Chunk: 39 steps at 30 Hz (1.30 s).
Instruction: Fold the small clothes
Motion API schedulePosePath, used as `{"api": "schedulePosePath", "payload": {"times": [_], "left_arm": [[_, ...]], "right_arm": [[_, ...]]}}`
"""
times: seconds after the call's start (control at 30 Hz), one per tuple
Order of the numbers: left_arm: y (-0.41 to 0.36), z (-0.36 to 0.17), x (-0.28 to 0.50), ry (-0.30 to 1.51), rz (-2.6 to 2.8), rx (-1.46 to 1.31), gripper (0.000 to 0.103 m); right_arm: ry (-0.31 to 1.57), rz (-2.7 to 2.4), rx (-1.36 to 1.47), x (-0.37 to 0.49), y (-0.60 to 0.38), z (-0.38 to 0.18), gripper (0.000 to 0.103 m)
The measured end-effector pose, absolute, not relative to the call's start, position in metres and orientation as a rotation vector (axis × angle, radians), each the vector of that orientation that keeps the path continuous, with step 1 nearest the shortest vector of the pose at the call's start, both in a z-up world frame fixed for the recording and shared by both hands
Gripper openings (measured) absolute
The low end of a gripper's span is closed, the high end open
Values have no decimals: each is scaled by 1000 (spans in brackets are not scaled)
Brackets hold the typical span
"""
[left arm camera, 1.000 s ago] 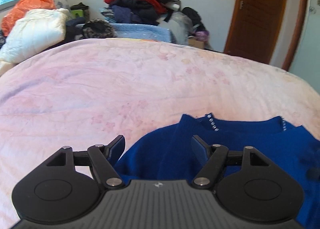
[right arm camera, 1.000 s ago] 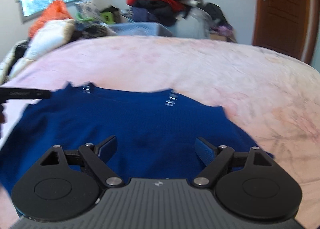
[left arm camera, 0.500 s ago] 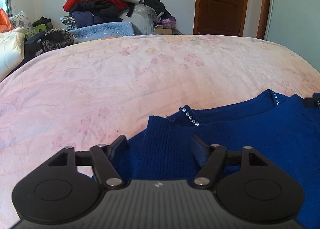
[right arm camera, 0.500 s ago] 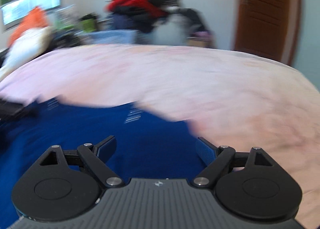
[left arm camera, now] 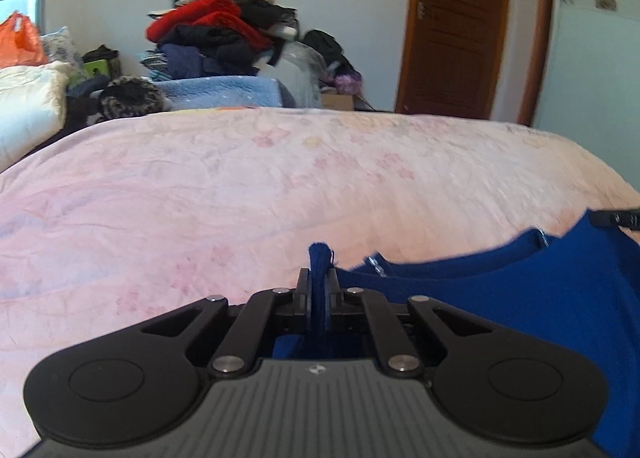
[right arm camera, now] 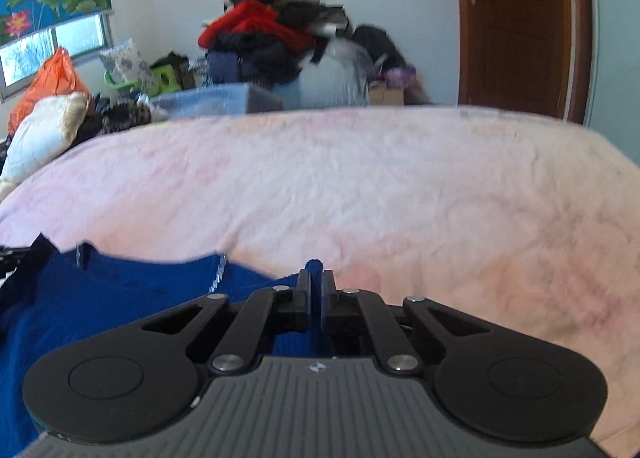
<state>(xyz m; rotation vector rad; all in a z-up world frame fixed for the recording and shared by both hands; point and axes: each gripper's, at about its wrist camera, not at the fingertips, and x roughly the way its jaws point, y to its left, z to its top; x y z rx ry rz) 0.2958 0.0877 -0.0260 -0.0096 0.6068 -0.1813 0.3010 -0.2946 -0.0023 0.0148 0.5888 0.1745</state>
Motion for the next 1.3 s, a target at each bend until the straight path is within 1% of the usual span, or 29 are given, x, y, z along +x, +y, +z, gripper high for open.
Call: {"api": "schedulePosePath", "payload": {"times": [0.1, 0.17, 0.23, 0.27, 0.3, 0.33, 0.37, 0.4, 0.47, 0.67, 0.73, 0.77, 0.8, 0.87, 0.9, 0.93, 0.97, 1.0, 1.03, 1.07, 1.17, 1.3], "left_arm": [[90, -32, 307, 636, -149, -34, 5], [88, -41, 315, 695, -123, -12, 5], [90, -44, 315, 712, -113, -25, 5], [92, -41, 312, 711, -107, -35, 6], [93, -37, 309, 704, -98, -41, 6], [94, -33, 304, 701, -88, -40, 6], [95, -28, 299, 698, -83, -32, 6], [96, -24, 293, 692, -80, -21, 7], [96, -17, 279, 695, -82, 4, 7], [108, -24, 228, 738, -131, -4, 10], [109, -34, 216, 752, -139, 45, 10], [110, -38, 211, 746, -119, 81, 10], [112, -38, 203, 738, -107, 90, 10], [123, -31, 190, 731, -110, 25, 11], [128, -27, 182, 732, -113, -22, 13], [134, -24, 174, 736, -129, -71, 23], [139, -22, 163, 742, -154, -124, 42], [143, -22, 154, 748, -170, -171, 54], [146, -23, 143, 752, -179, -213, 72], [148, -24, 132, 750, -193, -243, 75], [145, -29, 106, 780, -224, -246, 75], [129, -47, 86, 814, -215, -142, 75]], "right_arm": [[594, 166, -13, 318, -289, -4, 6], [603, 134, -49, 327, -284, -10, 6], [679, 105, -86, 341, -280, -24, 6], [721, 105, -97, 344, -279, -28, 15], [712, 88, -115, 341, -277, -30, 18], [677, 61, -130, 332, -277, -29, 24], [636, 37, -132, 321, -277, -23, 44], [598, 38, -120, 309, -277, -16, 62], [570, 117, -93, 286, -275, -4, 70], [662, 313, -121, 219, -251, -1, 71], [695, 356, -115, 204, -250, -6, 76], [723, 360, -123, 203, -251, -11, 84], [749, 338, -140, 204, -253, -18, 86], [737, 248, -162, 202, -257, -21, 81], [711, 224, -148, 194, -256, -16, 84], [682, 228, -127, 187, -253, -11, 84], [662, 262, -115, 178, -247, -7, 84], [650, 309, -111, 168, -239, -4, 84], [638, 349, -113, 159, -231, -3, 84], [630, 378, -117, 151, -223, -3, 84], [672, 437, -132, 137, -204, -11, 85], [755, 423, -201, 131, -195, -30, 86]]}}
